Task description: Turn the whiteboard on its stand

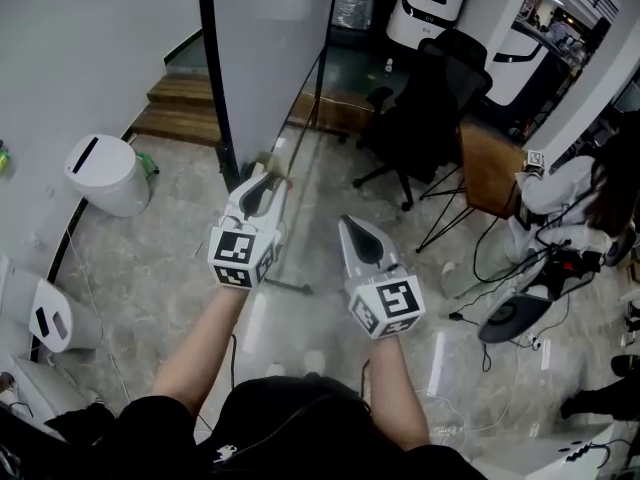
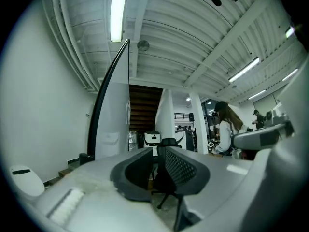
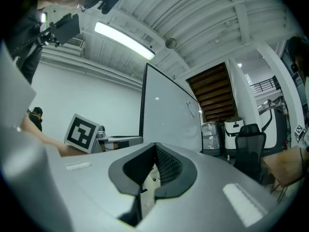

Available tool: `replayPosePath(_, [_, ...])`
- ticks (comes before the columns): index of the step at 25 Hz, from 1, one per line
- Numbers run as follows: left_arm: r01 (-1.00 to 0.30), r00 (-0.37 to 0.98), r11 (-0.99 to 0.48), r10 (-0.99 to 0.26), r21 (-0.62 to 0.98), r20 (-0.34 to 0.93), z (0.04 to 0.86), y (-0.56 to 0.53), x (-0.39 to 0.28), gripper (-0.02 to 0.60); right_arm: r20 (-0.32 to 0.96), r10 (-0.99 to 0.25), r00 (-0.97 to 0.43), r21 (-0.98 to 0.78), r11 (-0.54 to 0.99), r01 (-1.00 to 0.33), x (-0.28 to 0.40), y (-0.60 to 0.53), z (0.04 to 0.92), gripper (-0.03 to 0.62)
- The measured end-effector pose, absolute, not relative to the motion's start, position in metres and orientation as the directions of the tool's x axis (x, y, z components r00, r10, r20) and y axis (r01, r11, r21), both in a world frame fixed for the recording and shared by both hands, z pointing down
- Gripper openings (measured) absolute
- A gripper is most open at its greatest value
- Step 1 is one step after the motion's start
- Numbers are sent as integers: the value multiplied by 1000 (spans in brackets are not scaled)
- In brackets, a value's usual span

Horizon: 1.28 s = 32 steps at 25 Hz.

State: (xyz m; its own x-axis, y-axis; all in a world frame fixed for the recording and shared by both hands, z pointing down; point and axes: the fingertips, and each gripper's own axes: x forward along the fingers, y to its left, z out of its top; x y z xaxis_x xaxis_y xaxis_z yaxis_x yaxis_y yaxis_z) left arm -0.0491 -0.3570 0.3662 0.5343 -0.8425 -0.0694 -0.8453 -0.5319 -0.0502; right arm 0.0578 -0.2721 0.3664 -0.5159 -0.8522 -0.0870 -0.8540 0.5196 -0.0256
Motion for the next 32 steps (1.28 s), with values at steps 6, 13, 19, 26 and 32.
replayPosePath(6, [-829,559,-559,-827,-16,-63,375,-337,-29,38,-84,-868,-490,-23,493,-869,85,-257,368,5])
replayPosePath(13, [-798,602,-603,-796,-5,-64,380,-302,-16,3,-95,-876,-473,-38,478,-878,108,-231,367,5])
replayPosePath(19, [-789,612,-614,-789,18,-51,379,-286,-10,3,-85,-882,-464,-48,469,-882,115,-221,370,5])
replayPosePath(26, [-797,603,-604,-797,23,-44,381,-284,-15,3,-77,-872,-484,-37,488,-872,107,-223,373,5])
replayPosePath(32, [-803,594,-595,-803,24,-50,379,-288,-19,3,-72,-859,-508,-29,511,-859,97,-226,375,5])
